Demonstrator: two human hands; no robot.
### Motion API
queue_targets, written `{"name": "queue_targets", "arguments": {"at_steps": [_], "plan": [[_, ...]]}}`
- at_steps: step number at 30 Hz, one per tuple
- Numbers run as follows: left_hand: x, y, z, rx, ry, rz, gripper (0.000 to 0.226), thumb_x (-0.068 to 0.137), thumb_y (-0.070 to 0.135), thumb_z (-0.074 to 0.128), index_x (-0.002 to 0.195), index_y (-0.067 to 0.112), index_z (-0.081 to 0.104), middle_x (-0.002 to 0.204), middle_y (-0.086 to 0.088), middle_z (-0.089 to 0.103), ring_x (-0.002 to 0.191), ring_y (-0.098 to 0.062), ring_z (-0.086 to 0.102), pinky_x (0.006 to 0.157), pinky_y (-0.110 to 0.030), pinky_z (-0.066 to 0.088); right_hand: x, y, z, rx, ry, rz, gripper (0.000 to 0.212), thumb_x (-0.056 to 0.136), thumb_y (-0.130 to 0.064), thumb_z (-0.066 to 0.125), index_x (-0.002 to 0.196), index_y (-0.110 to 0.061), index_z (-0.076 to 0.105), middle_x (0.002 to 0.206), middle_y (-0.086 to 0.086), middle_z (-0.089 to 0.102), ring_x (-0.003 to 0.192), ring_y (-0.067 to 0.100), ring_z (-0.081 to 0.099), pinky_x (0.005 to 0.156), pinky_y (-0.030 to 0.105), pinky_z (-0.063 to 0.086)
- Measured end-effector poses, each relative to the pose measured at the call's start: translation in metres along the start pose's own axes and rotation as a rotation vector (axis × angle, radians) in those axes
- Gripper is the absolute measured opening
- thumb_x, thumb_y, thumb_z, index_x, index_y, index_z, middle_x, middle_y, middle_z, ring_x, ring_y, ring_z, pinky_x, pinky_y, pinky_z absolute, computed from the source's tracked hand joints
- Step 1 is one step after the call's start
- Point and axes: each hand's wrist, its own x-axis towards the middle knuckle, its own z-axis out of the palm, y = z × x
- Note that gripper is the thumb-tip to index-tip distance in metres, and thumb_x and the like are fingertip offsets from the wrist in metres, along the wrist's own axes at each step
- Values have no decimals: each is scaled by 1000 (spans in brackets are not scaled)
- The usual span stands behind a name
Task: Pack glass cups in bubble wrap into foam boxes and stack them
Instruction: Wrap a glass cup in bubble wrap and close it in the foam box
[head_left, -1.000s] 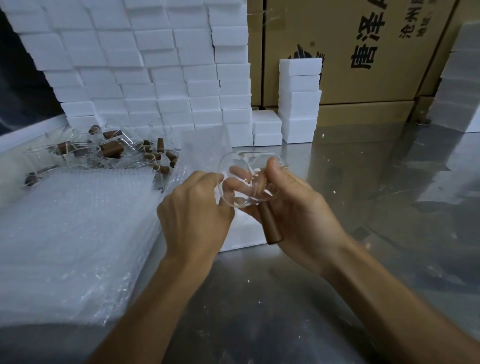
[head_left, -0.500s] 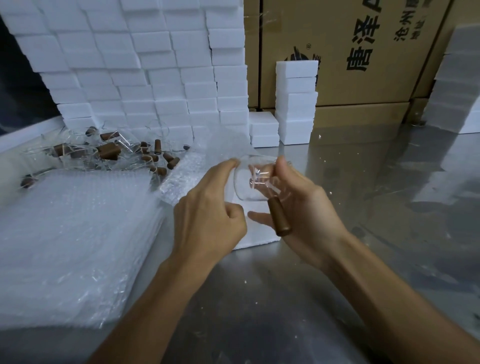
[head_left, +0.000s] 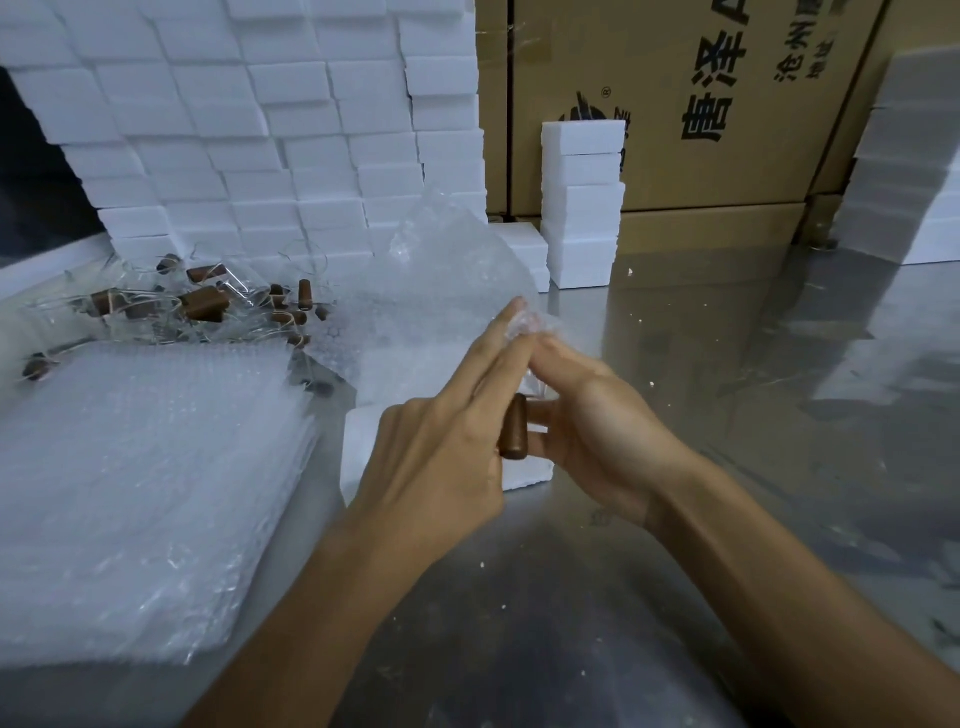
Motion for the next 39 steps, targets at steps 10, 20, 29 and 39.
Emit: {"name": "queue_targets", "arguments": {"at_steps": [10,20,29,39], "plan": [[-2,13,7,-145,-12,58,94,65,4,50,154,22,27,165,15,8,48,-14,49,47,-30,44,2,10,0,181,62,-180,23,95,5,55,102,-10,71,123,25,65,116,30,65,93,32,56],[-4,27,10,-395,-55,207,93,67,-2,50,154,20,28,164,18,10,81,1,58,63,-33,55,-3,4,-7,221,-124,-21,52,106,-4,24,80,-22,66,57,-6,60,56,7,61,54,22,49],[0,7,-4,-375,457,100,22,73,1,59,94,5,65,92,6,63,56,9,46,57,-4,30,-1,0,-13,204,-70,-134,30,88,-11,58,118,-10,63,112,12,71,101,23,70,81,39,60],[12,-58,-18,-1248,214,-741,25,78,27,77,100,19,72,98,0,75,89,-16,72,75,-28,53,-12,-4,-11,94,-151,-14,63,96,1,33,52,-18,74,56,-2,67,59,7,71,48,18,53]]}}
